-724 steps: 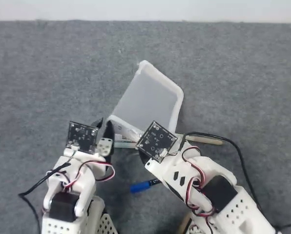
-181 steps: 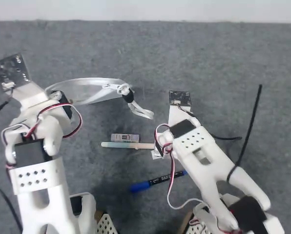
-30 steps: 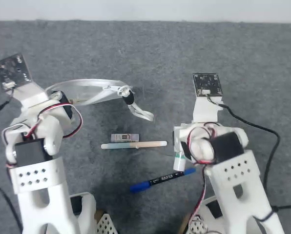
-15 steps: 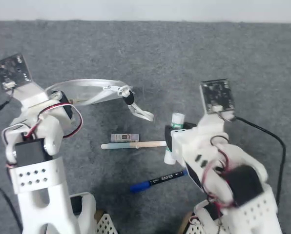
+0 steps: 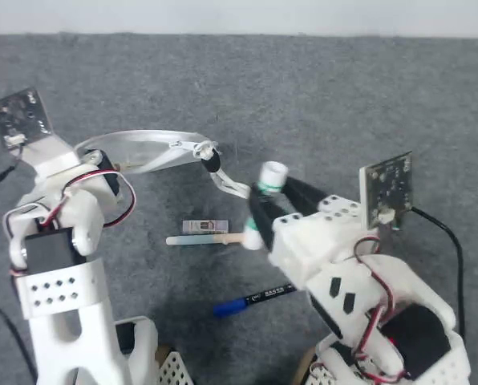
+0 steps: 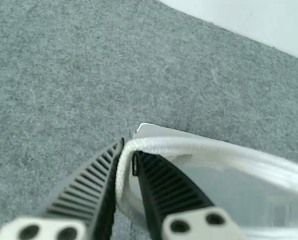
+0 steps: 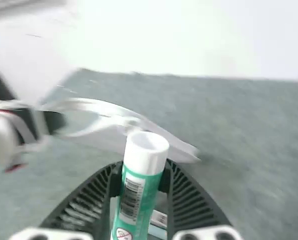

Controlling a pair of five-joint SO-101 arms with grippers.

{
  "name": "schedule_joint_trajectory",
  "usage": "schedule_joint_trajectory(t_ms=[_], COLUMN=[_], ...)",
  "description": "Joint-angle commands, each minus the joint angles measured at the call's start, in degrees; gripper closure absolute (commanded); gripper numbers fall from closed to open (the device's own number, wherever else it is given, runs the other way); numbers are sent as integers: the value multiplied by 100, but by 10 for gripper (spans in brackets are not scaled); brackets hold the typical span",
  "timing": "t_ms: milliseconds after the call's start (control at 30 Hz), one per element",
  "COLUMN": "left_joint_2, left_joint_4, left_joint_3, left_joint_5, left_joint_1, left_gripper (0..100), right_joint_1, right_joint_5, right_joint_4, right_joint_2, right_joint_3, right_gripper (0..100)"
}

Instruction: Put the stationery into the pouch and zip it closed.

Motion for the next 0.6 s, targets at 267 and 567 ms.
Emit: schedule_joint_trajectory(t_ms=[267,567], left_joint_2=[88,-281], left_joint_4=[-44,114], left_joint_3=[-31,-57], left_joint_5=[44,-237], left_joint_1=[264,519], left_gripper=[988,988], right_joint_1=[-681,-690], right_joint_5=[53,62], right_joint_4=[-2703,-3635], right_joint_2=[-119,-119], right_joint_3=[1231,1451], right_gripper=[993,993])
